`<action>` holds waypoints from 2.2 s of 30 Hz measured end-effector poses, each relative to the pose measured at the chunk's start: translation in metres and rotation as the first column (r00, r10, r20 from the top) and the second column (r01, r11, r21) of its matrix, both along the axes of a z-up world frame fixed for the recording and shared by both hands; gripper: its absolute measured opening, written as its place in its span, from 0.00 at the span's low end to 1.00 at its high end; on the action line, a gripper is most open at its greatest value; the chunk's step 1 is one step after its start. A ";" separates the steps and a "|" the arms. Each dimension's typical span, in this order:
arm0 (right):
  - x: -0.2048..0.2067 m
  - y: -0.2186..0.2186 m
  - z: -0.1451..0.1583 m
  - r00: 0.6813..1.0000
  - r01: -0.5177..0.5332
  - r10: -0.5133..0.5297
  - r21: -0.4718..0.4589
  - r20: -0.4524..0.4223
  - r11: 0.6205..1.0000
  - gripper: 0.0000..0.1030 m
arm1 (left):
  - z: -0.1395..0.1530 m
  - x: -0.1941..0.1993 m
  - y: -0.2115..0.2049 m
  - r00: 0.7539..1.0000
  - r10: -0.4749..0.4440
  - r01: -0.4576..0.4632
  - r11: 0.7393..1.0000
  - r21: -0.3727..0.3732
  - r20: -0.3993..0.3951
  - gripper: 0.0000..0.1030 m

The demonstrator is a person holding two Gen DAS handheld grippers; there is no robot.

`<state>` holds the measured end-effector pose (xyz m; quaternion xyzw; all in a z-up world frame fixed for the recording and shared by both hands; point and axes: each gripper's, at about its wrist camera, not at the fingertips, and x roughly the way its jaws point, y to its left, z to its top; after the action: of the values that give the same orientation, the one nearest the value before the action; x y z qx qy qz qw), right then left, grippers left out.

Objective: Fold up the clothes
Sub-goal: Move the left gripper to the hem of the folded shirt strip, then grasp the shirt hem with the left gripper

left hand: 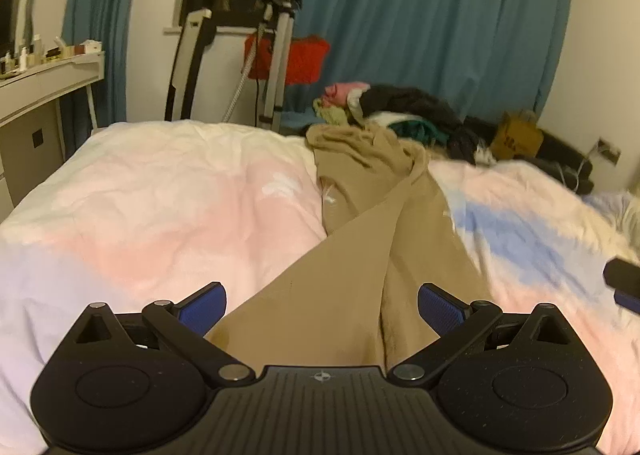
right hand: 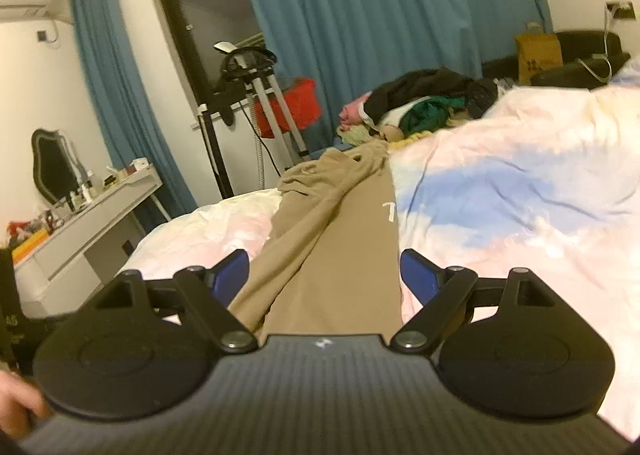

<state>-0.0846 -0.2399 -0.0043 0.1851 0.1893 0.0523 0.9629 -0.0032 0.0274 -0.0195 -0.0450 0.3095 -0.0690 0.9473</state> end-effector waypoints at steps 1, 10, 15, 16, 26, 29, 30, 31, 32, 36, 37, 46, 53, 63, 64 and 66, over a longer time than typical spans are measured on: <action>0.002 -0.002 -0.001 1.000 -0.001 0.001 0.014 -0.007 1.000 0.82 | 0.000 0.003 0.001 1.000 -0.008 0.008 1.000 0.008 -0.015 1.00; 0.004 -0.018 -0.015 0.998 0.017 -0.010 0.121 -0.063 0.992 0.82 | 0.000 0.047 0.045 0.961 -0.154 0.147 0.988 -0.051 -0.231 0.95; 0.011 -0.020 -0.022 0.995 0.005 0.012 0.172 -0.096 0.985 0.82 | -0.018 0.075 0.083 0.917 -0.198 0.139 0.972 -0.189 -0.347 0.85; 0.013 -0.020 -0.024 0.994 0.003 0.016 0.177 -0.109 0.984 0.82 | -0.021 0.079 0.090 0.915 -0.188 0.126 0.974 -0.189 -0.358 0.81; 0.022 -0.027 -0.036 0.985 0.016 0.028 0.248 -0.172 0.969 0.82 | -0.047 0.092 0.118 0.881 -0.248 0.192 0.966 -0.175 -0.403 0.35; 0.028 -0.026 -0.040 0.981 0.031 0.017 0.241 -0.195 0.970 0.82 | -0.045 0.085 0.104 0.856 -0.347 0.317 0.938 -0.141 -0.383 0.09; 0.029 -0.026 -0.041 0.980 0.035 0.015 0.240 -0.201 0.970 0.82 | -0.041 0.079 0.096 0.852 -0.376 0.369 0.925 -0.090 -0.366 0.08; 0.030 -0.026 -0.042 0.979 0.038 0.013 0.241 -0.205 0.970 0.82 | -0.036 0.073 0.087 0.850 -0.396 0.411 0.911 -0.035 -0.348 0.04; 0.030 -0.026 -0.042 0.978 0.041 0.010 0.242 -0.208 0.969 0.82 | -0.029 0.066 0.079 0.847 -0.417 0.447 0.894 0.019 -0.331 0.04; 0.026 -0.029 -0.044 0.976 0.055 0.001 0.246 -0.219 0.968 0.82 | 0.001 0.029 0.044 0.825 -0.498 0.553 0.809 0.200 -0.267 0.04; 0.025 -0.030 -0.044 0.975 0.059 -0.003 0.248 -0.221 0.967 0.82 | 0.009 0.017 0.034 0.815 -0.522 0.574 0.787 0.227 -0.254 0.04; 0.018 -0.044 -0.036 0.977 0.125 -0.089 0.188 -0.191 0.974 0.82 | 0.009 -0.028 -0.069 0.741 -0.619 0.668 0.717 0.198 -0.260 0.04; 0.026 -0.057 -0.056 0.955 0.094 -0.007 0.281 -0.296 0.955 0.82 | -0.058 0.002 -0.090 0.756 -0.525 0.536 0.839 -0.090 -0.391 0.05; 0.036 -0.056 -0.076 0.923 0.099 0.037 0.329 -0.383 0.939 0.82 | -0.056 -0.003 -0.069 0.776 -0.553 0.495 0.832 -0.248 -0.305 0.04; 0.036 -0.056 -0.078 0.919 0.100 0.045 0.340 -0.392 0.935 0.82 | -0.054 -0.004 -0.069 0.775 -0.561 0.504 0.826 -0.251 -0.291 0.04; 0.036 -0.057 -0.082 0.910 0.102 0.060 0.362 -0.410 0.927 0.82 | -0.049 -0.006 -0.070 0.772 -0.579 0.523 0.813 -0.256 -0.262 0.04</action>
<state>-0.0489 -0.2973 -0.0863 0.3748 0.3734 0.0364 0.8478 -0.0096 -0.0422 -0.0686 -0.0427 0.4552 -0.3615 0.8126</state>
